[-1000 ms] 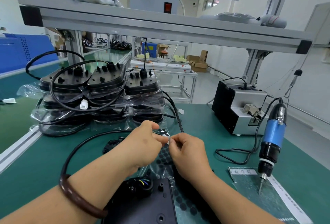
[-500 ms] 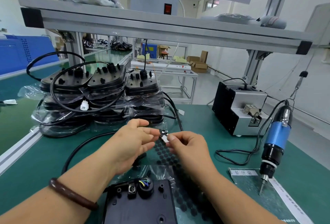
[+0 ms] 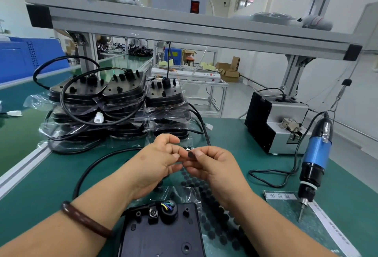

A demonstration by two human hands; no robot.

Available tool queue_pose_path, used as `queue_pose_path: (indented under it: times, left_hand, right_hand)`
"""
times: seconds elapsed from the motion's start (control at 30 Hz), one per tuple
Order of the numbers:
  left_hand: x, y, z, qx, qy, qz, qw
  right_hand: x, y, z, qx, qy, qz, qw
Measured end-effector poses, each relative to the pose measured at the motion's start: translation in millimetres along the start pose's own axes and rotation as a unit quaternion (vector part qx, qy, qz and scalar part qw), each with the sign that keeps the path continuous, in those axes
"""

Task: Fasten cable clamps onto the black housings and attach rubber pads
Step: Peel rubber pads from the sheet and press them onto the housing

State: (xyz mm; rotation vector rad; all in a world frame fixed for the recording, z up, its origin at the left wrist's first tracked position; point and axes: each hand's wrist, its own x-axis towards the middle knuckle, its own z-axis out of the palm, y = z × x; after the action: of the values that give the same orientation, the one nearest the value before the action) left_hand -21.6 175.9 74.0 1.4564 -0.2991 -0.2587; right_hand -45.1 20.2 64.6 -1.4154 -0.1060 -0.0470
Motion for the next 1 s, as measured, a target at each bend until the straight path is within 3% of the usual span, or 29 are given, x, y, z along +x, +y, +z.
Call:
queue_pose_path:
  times: [0.37, 0.5, 0.67, 1.0]
  left_hand:
    - [0, -2, -1, 0.021, 0.005, 0.009, 1.0]
    - [-1, -2, -2, 0.07, 0.016, 0.007, 0.997]
    - [-3, 1, -8, 0.149, 0.068, 0.005, 0.986]
    - [-32, 18, -7, 0.204, 0.083, 0.011, 0.975]
  right_hand:
    - [0, 3, -1, -0.048, 0.017, -0.017, 0.999]
    - [0, 6, -3, -0.12, 0.042, -0.037, 0.991]
    - [3, 5, -5, -0.121, 0.059, -0.035, 0.99]
    - [-2, -26, -3, -0.157, -0.037, 0.026, 0.987]
